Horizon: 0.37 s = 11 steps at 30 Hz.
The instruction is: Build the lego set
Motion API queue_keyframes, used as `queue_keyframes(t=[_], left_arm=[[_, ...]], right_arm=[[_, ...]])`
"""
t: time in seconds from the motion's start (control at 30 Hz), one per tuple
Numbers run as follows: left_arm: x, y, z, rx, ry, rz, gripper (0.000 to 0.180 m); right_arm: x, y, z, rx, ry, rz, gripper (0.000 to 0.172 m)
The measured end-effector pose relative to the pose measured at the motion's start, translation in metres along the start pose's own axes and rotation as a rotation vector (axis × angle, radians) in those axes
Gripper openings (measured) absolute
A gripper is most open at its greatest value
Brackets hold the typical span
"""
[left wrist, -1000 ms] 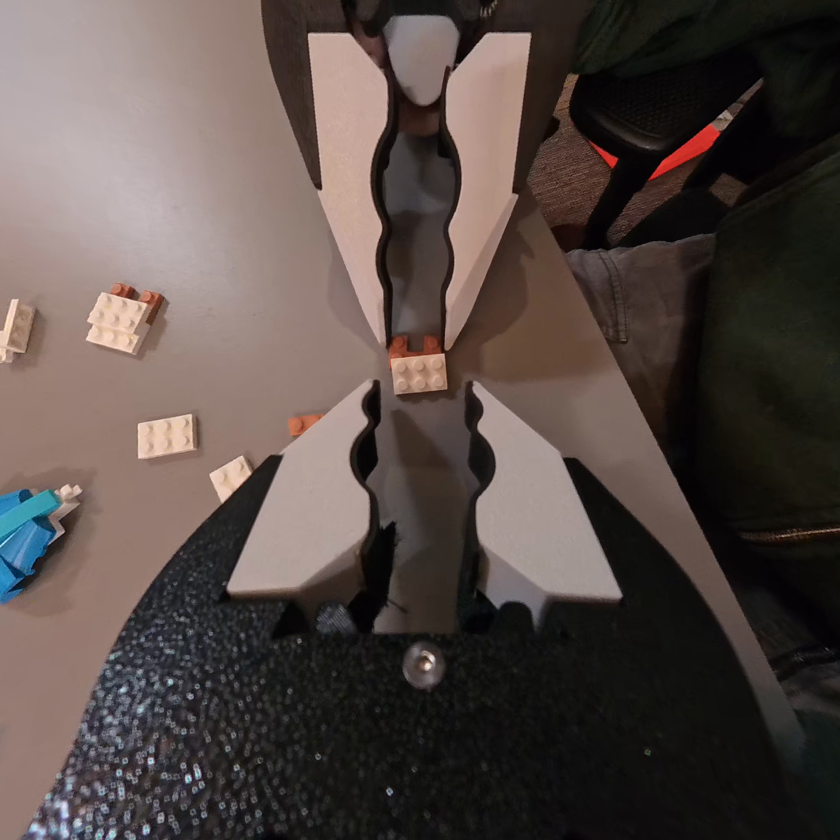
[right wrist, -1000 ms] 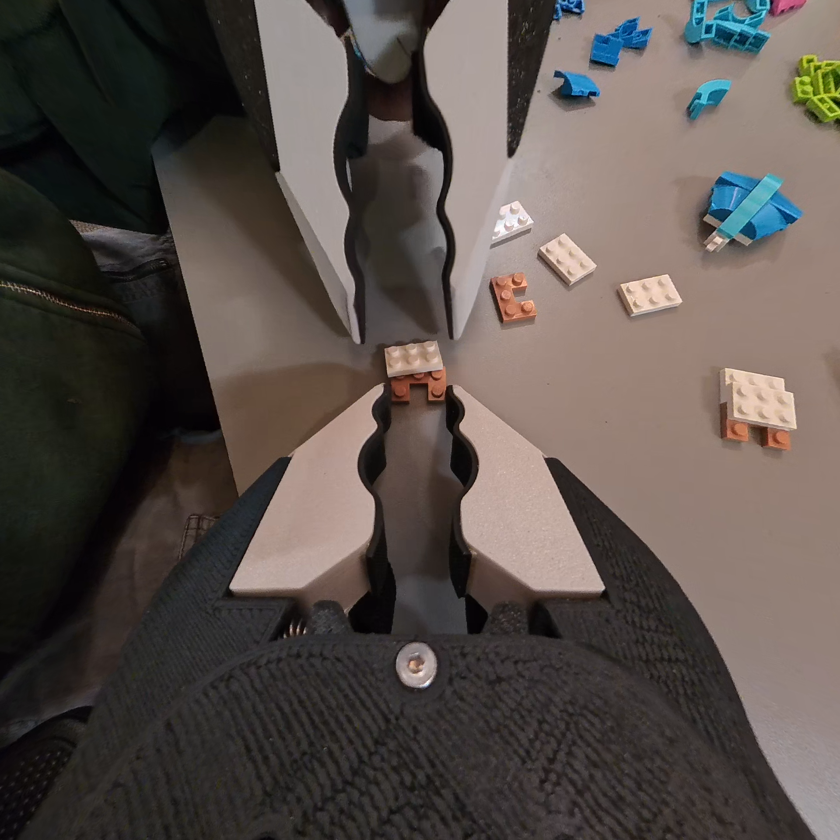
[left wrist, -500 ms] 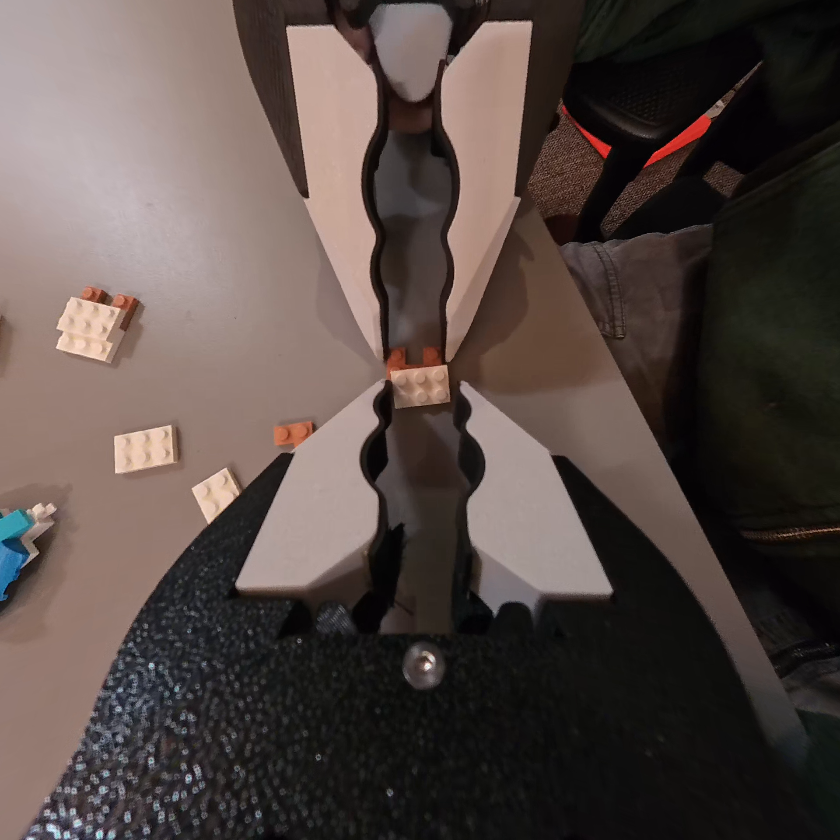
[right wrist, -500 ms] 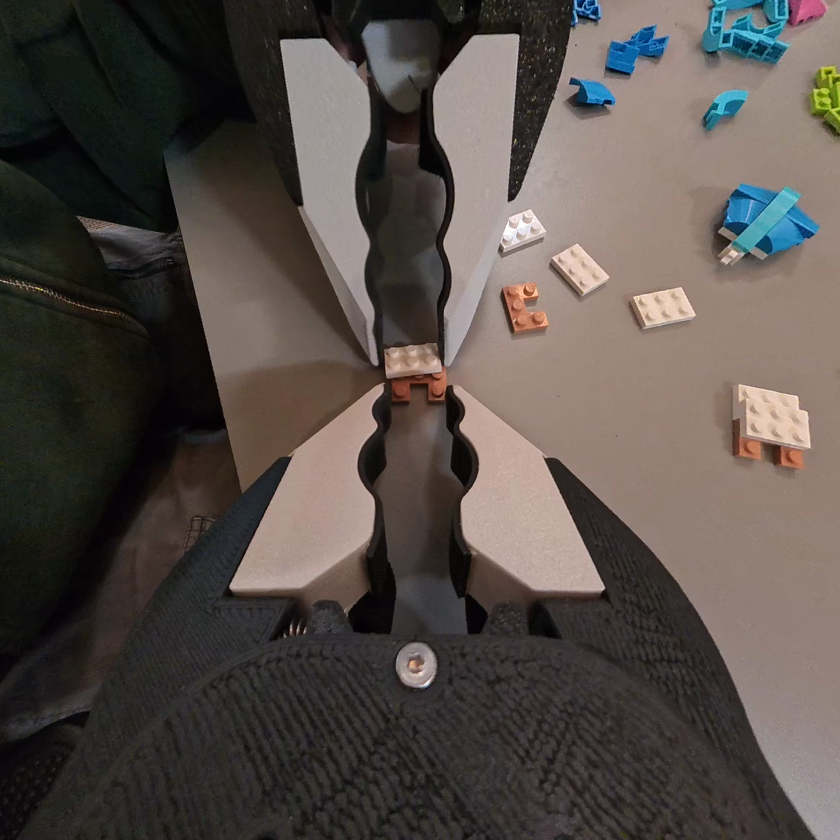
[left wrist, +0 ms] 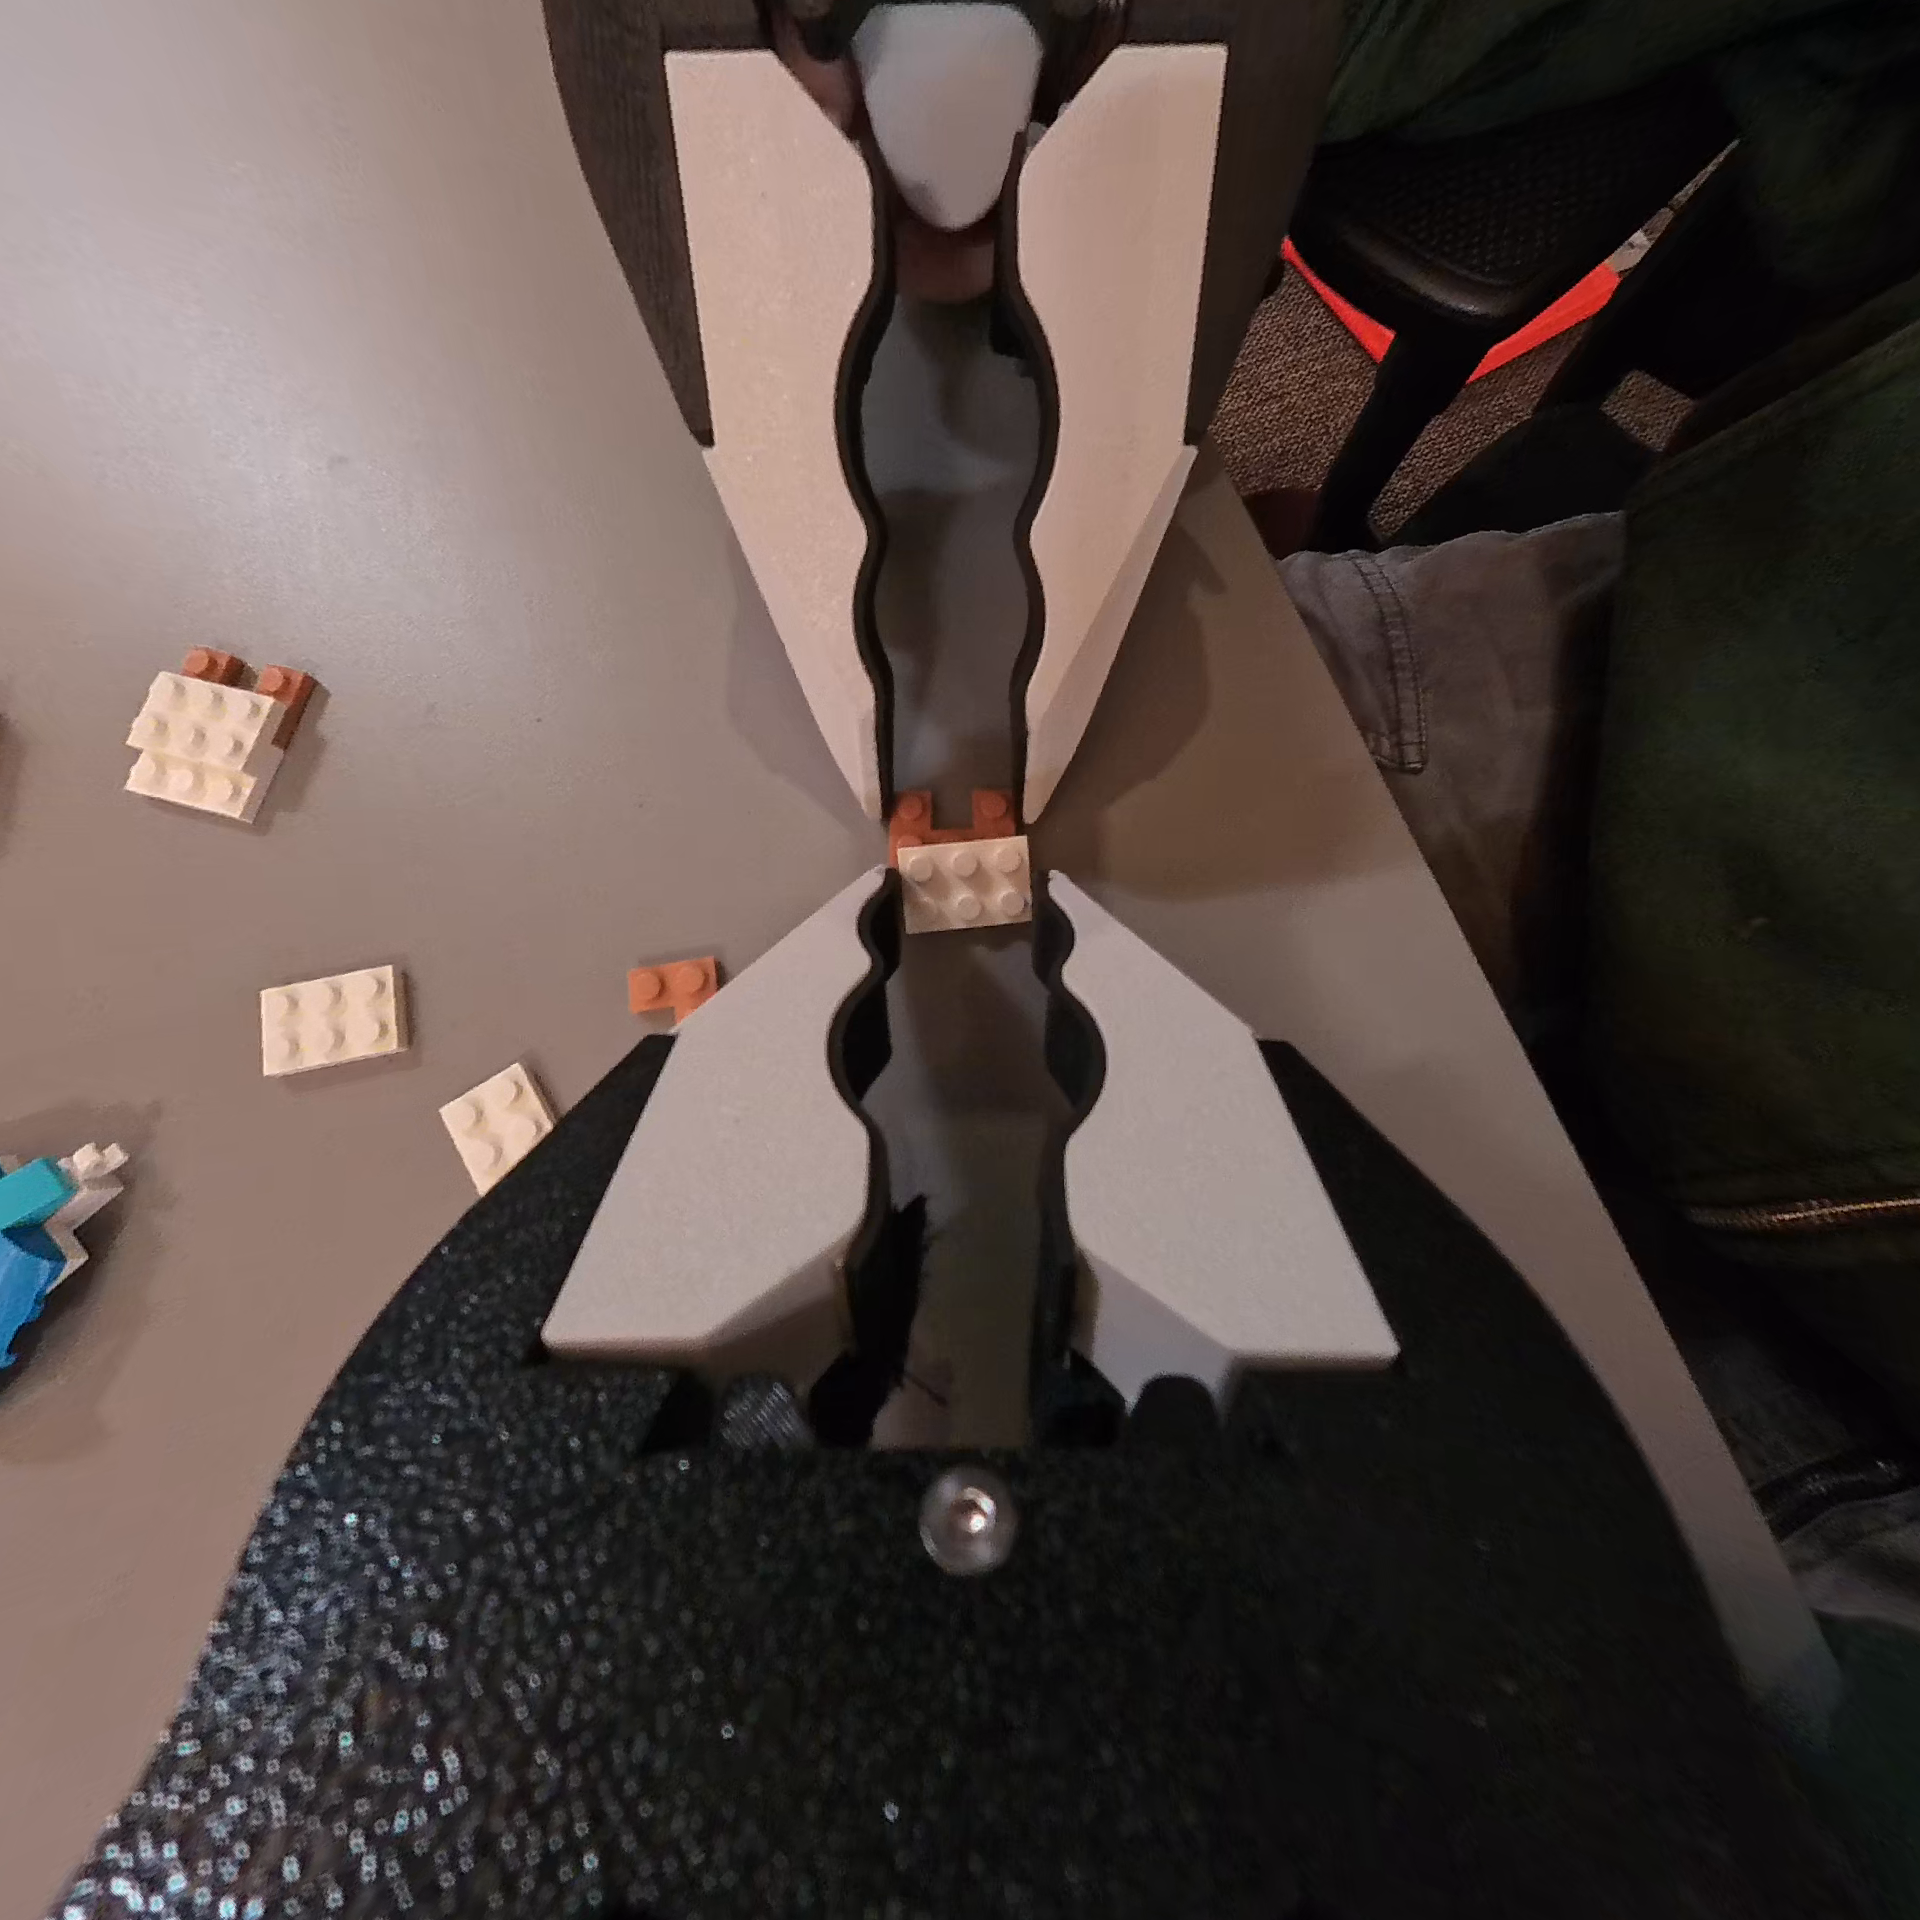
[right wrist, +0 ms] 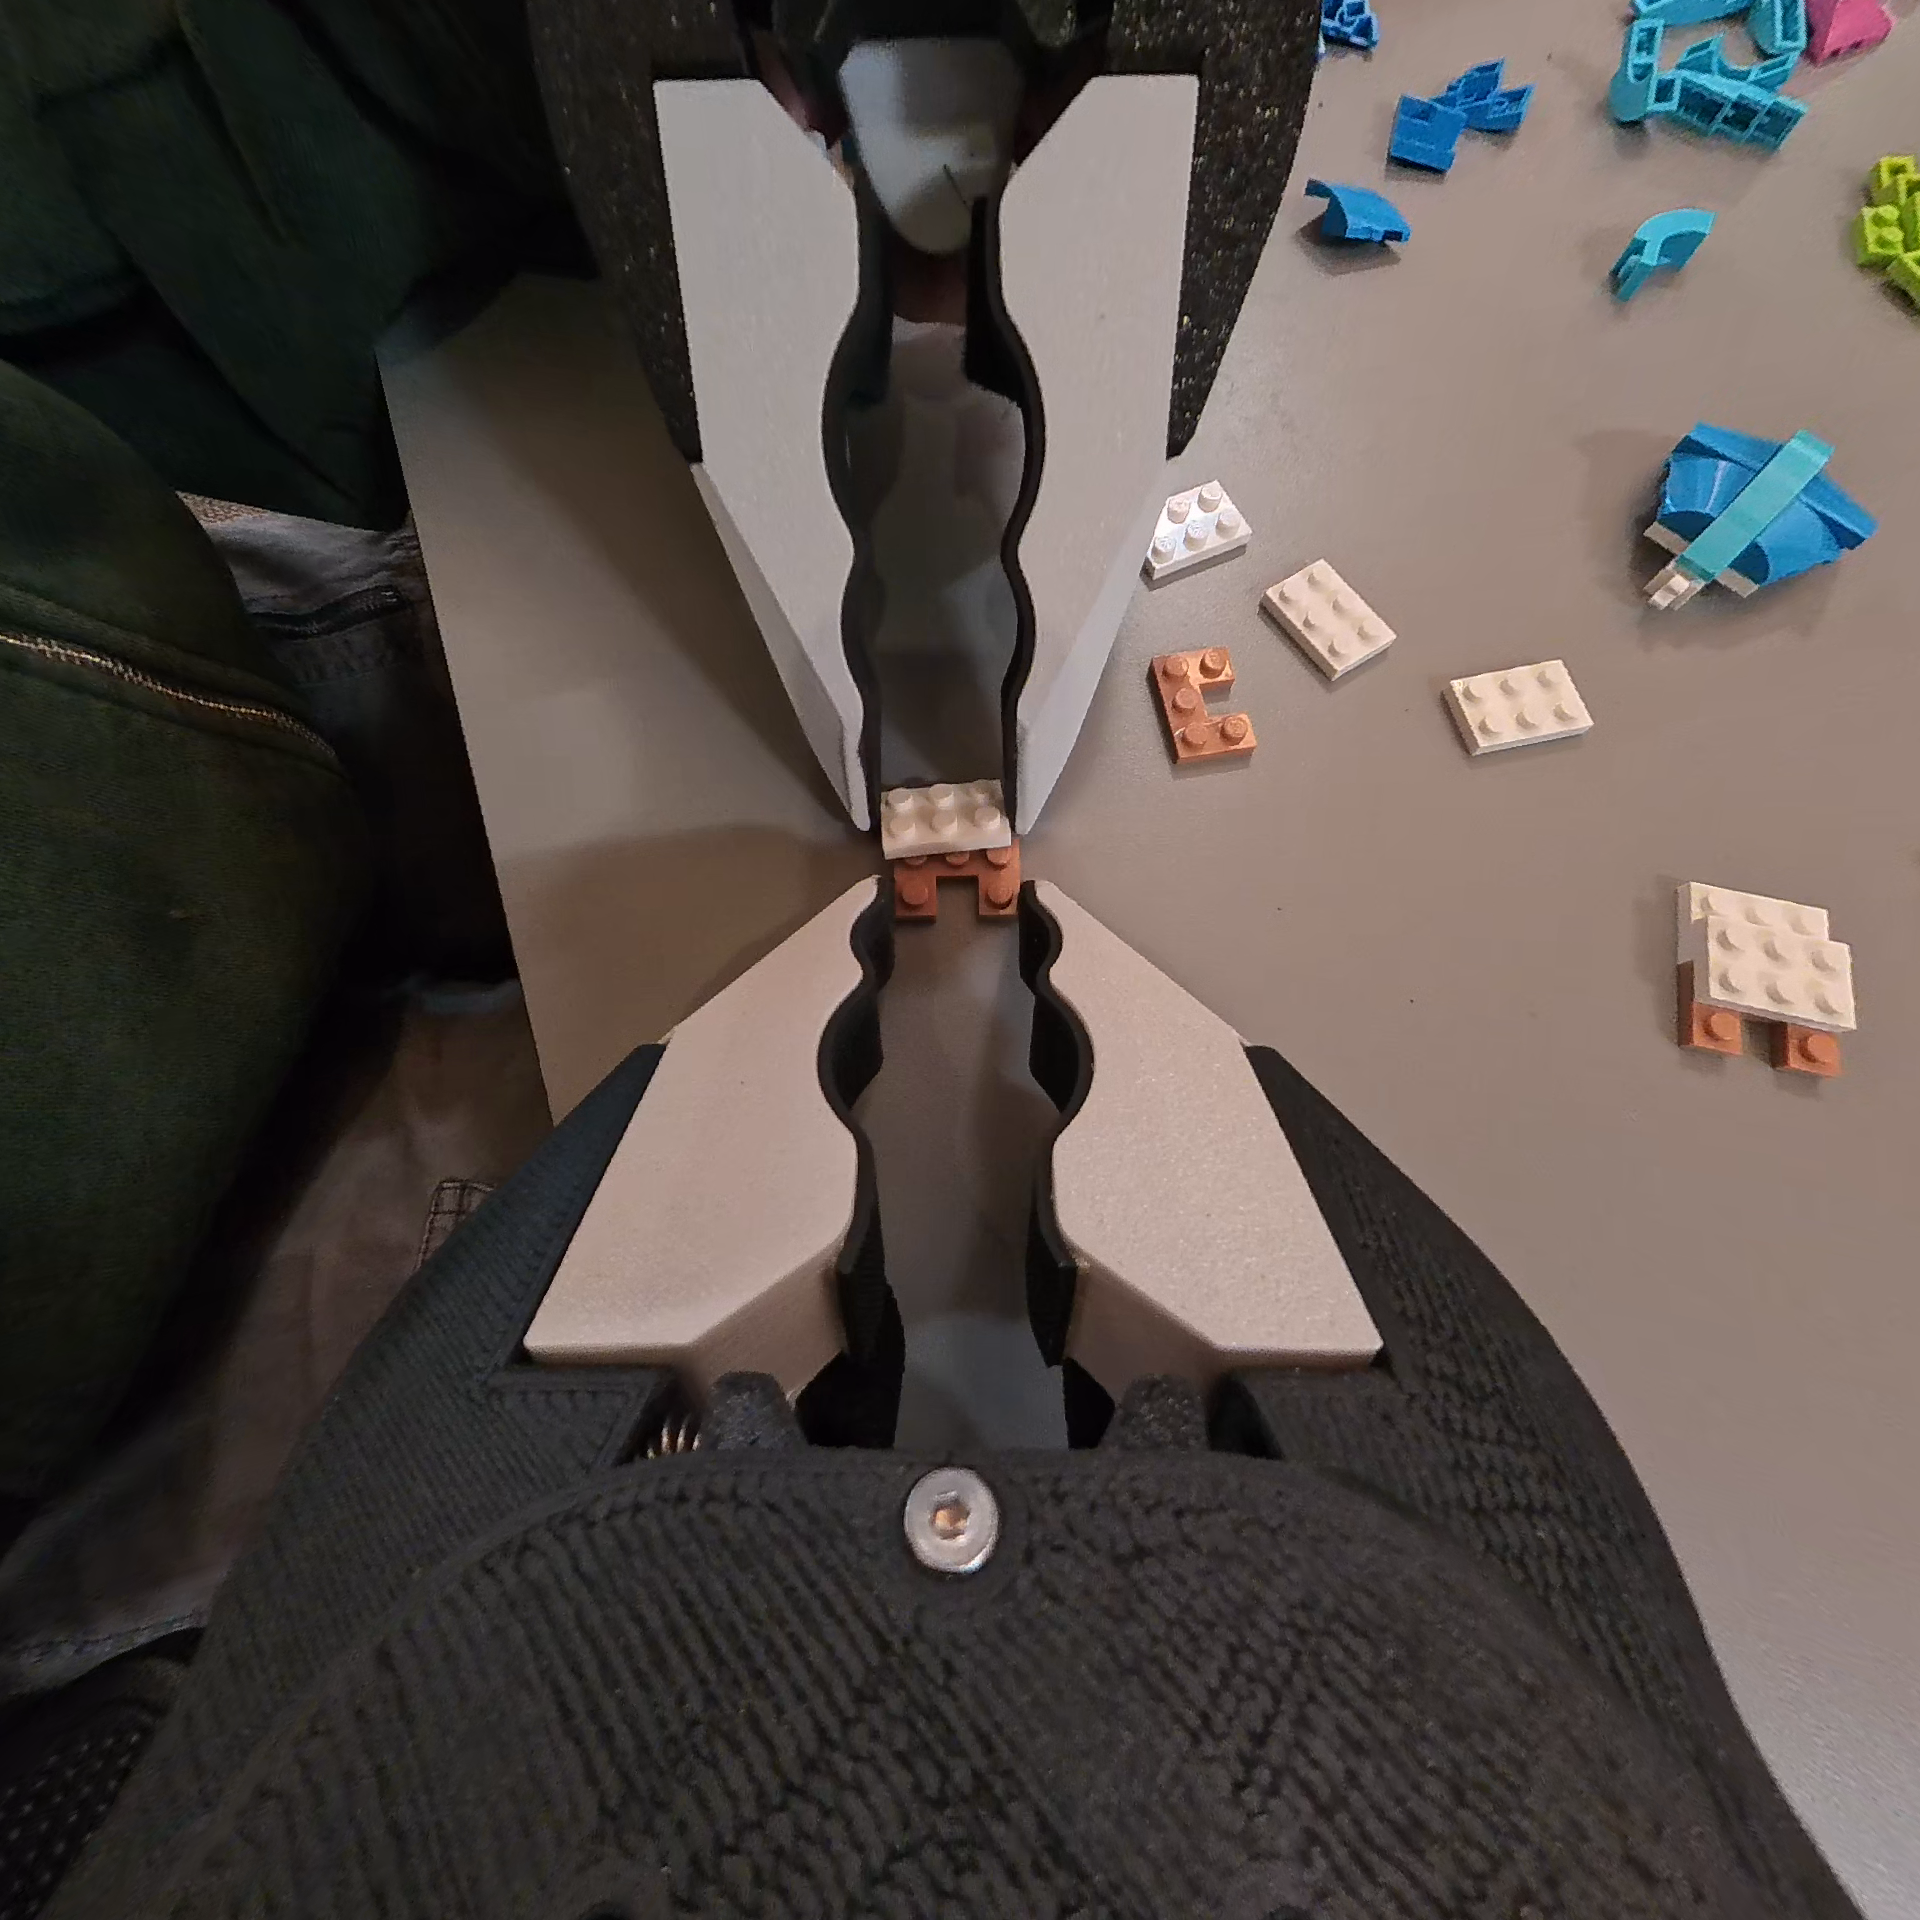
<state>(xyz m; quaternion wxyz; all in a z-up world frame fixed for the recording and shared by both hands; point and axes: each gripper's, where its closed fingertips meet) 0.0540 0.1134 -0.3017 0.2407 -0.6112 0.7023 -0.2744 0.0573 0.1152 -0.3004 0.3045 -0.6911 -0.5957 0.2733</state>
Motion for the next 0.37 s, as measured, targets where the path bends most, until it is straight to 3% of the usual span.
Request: queue_keyframes(t=[0.37], left_arm=[[0.0009, -0.0014, 0.0002, 0.004, -0.001, 0.02, 0.023]], right_arm=[[-0.0028, -0.0011, 0.0014, -0.001, -0.009, -0.016, 0.024]])
Point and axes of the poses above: each gripper's, where its closed fingertips meet, z out along the fingers, y out of its underside, x = y × z across the jaws, and after that the axes turned 2 degrees about -x, right-handed
